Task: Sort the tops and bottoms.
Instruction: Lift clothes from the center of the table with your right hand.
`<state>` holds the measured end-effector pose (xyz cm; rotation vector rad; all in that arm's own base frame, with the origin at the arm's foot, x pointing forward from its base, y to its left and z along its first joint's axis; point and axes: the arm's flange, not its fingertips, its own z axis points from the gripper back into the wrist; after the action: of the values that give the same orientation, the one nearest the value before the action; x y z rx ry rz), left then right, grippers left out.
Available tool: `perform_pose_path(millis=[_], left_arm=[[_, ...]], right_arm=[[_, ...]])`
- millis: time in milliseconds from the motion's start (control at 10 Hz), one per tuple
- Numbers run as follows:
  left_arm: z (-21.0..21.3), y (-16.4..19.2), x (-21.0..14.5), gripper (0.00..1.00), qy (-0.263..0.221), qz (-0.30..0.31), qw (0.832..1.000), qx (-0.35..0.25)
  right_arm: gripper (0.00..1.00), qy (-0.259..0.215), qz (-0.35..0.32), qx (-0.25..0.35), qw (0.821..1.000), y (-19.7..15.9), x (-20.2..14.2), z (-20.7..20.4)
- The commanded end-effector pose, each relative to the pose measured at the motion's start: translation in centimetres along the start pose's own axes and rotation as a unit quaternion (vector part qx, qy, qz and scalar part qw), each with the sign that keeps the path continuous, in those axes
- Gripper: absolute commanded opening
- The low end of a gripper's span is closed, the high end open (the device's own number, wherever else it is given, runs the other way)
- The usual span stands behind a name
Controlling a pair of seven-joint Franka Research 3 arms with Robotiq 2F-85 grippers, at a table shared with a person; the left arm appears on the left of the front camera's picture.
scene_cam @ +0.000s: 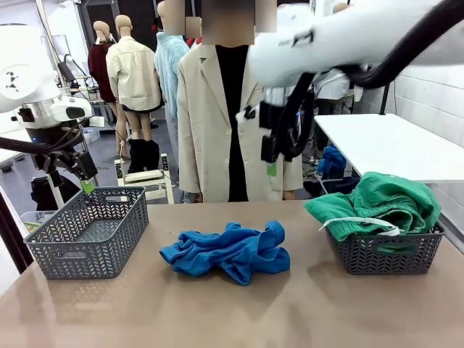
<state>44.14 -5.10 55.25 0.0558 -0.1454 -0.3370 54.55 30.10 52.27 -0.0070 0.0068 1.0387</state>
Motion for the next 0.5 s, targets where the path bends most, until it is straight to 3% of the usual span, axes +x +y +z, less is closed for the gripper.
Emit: perform_pose_path(millis=[0, 200, 400], left_arm=[[0.3, 0.3, 0.0, 1.00, 0.005, 0.004, 1.000, 0.006], [0.3, 0.3, 0.0, 1.00, 0.005, 0.004, 1.000, 0.006], [0.3, 0.3, 0.0, 1.00, 0.005, 0.004, 1.000, 0.006]], right_arm=[[1.00, 0.031, 0.084, 0.000, 0.996, -1.0, 2.6, -1.1], [1.00, 0.014, 0.135, 0.017, 0.991, -0.2, 3.8, -4.4], [1.00, -0.017, 0.130, 0.024, 0.991, 1.7, 3.7, -7.3]])
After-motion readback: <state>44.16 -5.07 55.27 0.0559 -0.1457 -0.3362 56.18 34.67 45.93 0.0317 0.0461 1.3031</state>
